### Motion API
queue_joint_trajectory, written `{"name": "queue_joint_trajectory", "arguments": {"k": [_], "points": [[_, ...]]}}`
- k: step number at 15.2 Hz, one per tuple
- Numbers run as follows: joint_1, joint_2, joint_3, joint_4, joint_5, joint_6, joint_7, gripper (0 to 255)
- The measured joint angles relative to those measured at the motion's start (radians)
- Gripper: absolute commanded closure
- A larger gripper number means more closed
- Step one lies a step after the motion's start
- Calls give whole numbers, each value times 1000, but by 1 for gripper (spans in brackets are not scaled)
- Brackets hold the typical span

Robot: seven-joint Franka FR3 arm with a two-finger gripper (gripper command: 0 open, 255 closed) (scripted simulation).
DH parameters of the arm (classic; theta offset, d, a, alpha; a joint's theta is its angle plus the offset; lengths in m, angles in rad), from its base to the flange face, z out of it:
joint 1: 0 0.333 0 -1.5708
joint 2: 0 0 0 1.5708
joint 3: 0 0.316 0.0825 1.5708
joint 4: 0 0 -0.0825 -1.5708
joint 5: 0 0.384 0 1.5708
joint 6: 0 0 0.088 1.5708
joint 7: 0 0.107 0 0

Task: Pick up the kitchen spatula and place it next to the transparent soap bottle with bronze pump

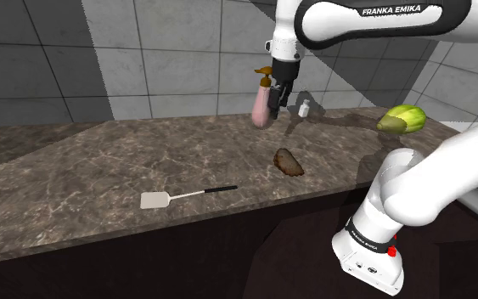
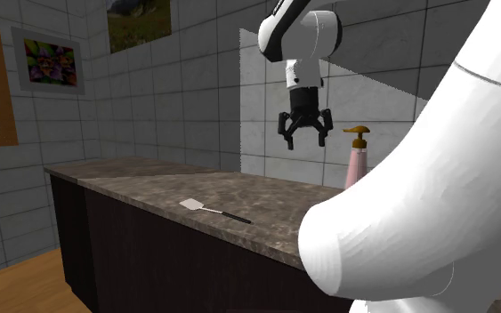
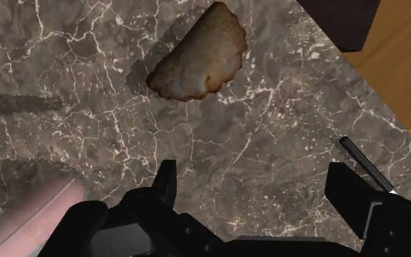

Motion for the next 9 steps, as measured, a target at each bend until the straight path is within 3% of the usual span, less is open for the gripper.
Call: {"name": "queue_joint_trajectory", "arguments": {"k": [9], "points": [[96, 244, 57, 58, 31, 175, -111, 0]]}}
